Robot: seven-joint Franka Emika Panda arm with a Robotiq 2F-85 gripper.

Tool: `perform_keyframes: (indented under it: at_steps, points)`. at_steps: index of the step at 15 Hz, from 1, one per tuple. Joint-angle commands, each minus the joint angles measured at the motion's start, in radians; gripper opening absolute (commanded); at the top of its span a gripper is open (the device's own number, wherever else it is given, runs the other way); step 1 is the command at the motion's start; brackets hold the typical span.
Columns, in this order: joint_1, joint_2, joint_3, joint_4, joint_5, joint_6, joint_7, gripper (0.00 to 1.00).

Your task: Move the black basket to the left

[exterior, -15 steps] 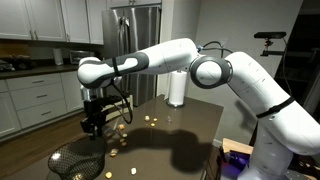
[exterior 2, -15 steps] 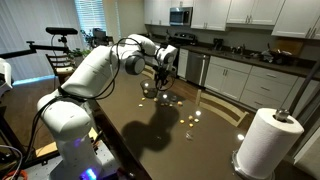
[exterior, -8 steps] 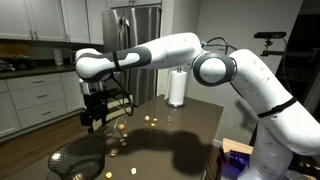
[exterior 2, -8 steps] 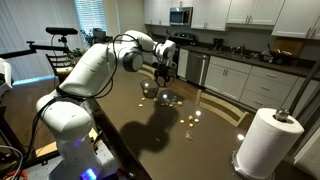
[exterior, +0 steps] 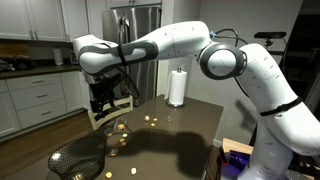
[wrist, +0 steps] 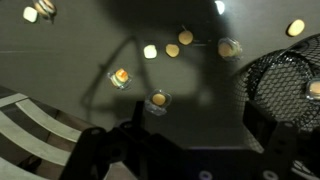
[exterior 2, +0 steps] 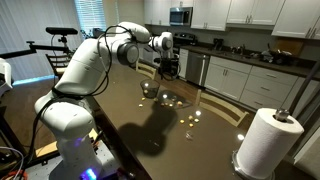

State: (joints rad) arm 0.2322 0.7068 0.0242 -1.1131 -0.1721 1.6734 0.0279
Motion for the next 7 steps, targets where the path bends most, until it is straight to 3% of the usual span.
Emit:
perform_keyframes:
  at_steps: [1, 2, 3, 7]
  points:
    - [0.014, -0.096, -0.017, -0.123, -0.066, 0.021, -0.011, 1.00]
    - [0.009, -0.112, -0.014, -0.144, -0.069, 0.027, -0.012, 1.00]
    - [0.000, -0.042, 0.004, -0.046, -0.049, -0.004, 0.003, 1.00]
    - [-0.002, -0.078, 0.004, -0.092, -0.055, -0.001, 0.003, 1.00]
